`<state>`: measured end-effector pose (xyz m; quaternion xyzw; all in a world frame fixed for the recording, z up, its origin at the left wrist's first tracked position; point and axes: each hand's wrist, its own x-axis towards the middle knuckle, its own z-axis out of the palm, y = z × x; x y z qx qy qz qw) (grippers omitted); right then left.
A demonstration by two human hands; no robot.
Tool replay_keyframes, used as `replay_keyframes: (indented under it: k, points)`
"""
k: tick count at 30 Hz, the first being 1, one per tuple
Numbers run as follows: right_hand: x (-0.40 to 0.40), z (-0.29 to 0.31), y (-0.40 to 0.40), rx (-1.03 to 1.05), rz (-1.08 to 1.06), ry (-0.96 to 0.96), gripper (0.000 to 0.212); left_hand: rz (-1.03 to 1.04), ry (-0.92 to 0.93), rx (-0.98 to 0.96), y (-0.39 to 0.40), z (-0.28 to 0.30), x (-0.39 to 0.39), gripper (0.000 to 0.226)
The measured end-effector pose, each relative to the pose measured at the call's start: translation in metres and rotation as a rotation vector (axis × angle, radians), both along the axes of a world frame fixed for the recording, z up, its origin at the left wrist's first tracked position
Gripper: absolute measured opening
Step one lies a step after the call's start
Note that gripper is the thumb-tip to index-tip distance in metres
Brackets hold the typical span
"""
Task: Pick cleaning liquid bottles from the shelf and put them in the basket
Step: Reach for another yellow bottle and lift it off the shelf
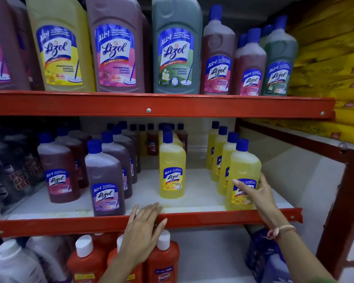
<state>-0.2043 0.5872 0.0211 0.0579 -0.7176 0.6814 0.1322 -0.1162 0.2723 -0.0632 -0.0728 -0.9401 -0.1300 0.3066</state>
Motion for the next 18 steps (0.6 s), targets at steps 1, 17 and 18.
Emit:
replay_keyframes:
  k: [1,17,18]
  points:
    - [0.001,-0.001,-0.005,-0.002,-0.011,0.025,0.062,0.001,-0.005,-0.011,0.0,0.0,0.0,0.052]
    - [0.079,0.031,-0.088,0.491,-0.837,0.486,0.068,0.029,0.051,0.036,0.007,0.0,0.006,0.058]
    - [0.079,0.033,-0.087,0.457,-0.802,0.477,0.069,0.025,0.047,0.035,0.006,0.0,0.006,0.058]
